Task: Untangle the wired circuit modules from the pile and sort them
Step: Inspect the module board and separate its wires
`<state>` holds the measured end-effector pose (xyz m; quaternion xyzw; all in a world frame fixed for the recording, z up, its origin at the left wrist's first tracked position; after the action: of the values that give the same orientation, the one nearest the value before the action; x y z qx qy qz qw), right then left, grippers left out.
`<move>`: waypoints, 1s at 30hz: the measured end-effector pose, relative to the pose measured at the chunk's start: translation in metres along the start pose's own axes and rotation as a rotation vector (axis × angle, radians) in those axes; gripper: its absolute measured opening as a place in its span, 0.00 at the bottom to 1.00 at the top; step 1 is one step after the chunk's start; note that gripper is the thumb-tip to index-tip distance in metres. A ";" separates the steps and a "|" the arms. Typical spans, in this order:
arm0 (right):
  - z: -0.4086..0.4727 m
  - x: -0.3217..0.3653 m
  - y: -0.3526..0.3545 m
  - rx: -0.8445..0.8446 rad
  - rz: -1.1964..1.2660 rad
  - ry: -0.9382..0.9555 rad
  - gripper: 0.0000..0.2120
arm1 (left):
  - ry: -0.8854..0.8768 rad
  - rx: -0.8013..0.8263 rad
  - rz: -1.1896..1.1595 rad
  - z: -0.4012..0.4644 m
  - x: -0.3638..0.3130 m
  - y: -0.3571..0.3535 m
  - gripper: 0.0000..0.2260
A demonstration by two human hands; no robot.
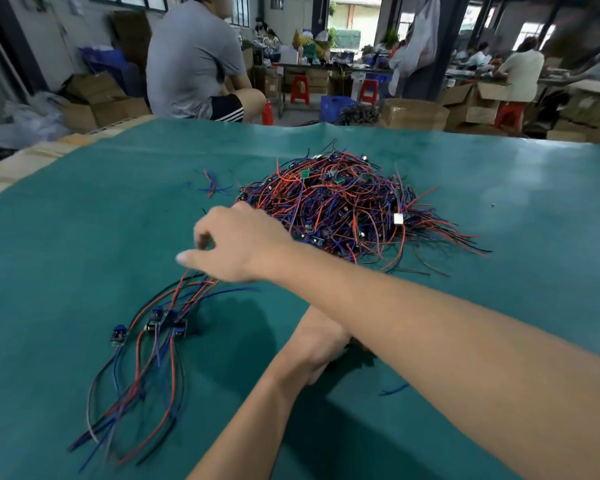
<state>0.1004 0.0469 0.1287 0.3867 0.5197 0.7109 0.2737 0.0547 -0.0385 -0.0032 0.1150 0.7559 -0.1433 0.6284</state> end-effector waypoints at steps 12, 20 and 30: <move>-0.035 -0.224 0.033 -0.074 -0.147 -0.483 0.18 | -0.053 0.062 -0.157 0.003 -0.010 -0.006 0.06; -0.063 -0.240 0.036 -0.369 0.052 -0.498 0.04 | -0.034 0.049 -0.169 -0.002 -0.013 -0.005 0.06; -0.155 -0.198 0.055 -0.780 0.723 -0.473 0.12 | -0.005 0.028 -0.283 -0.001 -0.013 -0.003 0.06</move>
<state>0.0805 -0.2083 0.1038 0.5585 -0.0207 0.7924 0.2443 0.0549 -0.0412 0.0101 0.0157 0.7608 -0.2415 0.6021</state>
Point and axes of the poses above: each hand's wrist, its own z-axis towards the middle knuckle, its own y-axis out of the back of the hand, x = y × z, the point moved 6 cm from there along z, towards the middle knuckle, and after that the axes turned 4 degrees about y, right-handed, at the moved point
